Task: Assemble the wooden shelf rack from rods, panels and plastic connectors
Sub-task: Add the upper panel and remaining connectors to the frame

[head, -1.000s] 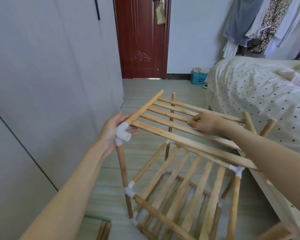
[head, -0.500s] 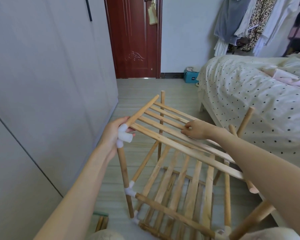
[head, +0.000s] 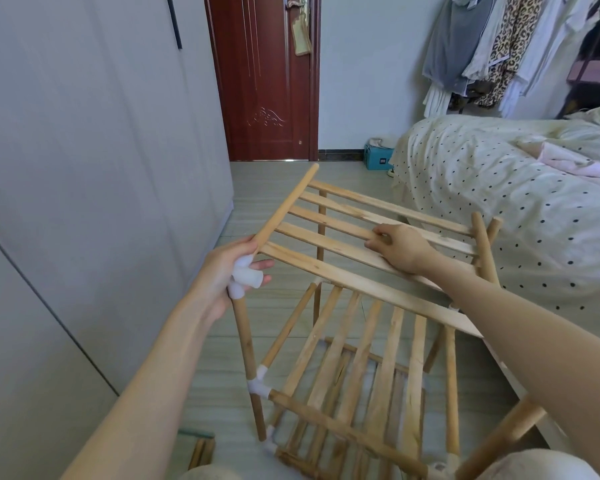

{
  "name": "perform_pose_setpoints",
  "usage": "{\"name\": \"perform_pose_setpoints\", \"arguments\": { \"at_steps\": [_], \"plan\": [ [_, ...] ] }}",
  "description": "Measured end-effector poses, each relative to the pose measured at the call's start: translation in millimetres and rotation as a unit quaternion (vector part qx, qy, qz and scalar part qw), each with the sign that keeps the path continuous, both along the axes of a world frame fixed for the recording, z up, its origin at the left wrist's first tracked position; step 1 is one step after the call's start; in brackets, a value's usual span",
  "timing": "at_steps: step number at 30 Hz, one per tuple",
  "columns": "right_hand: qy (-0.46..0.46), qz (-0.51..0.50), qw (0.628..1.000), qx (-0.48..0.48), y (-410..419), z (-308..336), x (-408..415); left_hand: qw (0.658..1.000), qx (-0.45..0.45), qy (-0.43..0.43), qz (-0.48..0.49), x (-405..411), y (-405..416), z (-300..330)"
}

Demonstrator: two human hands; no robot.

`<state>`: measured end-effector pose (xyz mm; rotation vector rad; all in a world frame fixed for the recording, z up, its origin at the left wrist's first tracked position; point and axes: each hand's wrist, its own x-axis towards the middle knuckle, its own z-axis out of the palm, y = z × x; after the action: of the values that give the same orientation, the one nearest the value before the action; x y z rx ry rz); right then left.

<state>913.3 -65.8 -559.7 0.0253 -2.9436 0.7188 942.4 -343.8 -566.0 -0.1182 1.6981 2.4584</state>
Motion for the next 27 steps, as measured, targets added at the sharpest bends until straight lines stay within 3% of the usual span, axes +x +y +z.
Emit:
{"name": "perform_pose_setpoints", "arguments": {
  "at_steps": [8, 13, 18, 22, 27],
  "plan": [
    [0.034, -0.057, 0.997, -0.028, -8.5, 20.0, -1.5, 1.000, -0.002, 0.021, 0.024, -1.7, -2.2, -5.2],
    [0.100, -0.091, 0.989, -0.058, -30.2, 45.7, -1.7, 0.999, -0.011, 0.031, 0.040, -4.8, -3.4, -6.1],
    [0.026, -0.147, 0.984, -0.095, -49.4, 72.6, -7.0, 0.998, -0.023, 0.033, 0.045, -4.0, -3.8, -6.1],
    [-0.063, -0.187, 0.928, -0.316, -52.2, 68.1, -12.6, 0.998, -0.030, 0.039, 0.046, -1.9, -4.6, -5.9],
    [-0.118, -0.248, 0.842, -0.465, -37.5, 48.9, -20.2, 0.998, -0.038, 0.044, 0.032, 0.7, -5.6, -4.8]
  ]
}}
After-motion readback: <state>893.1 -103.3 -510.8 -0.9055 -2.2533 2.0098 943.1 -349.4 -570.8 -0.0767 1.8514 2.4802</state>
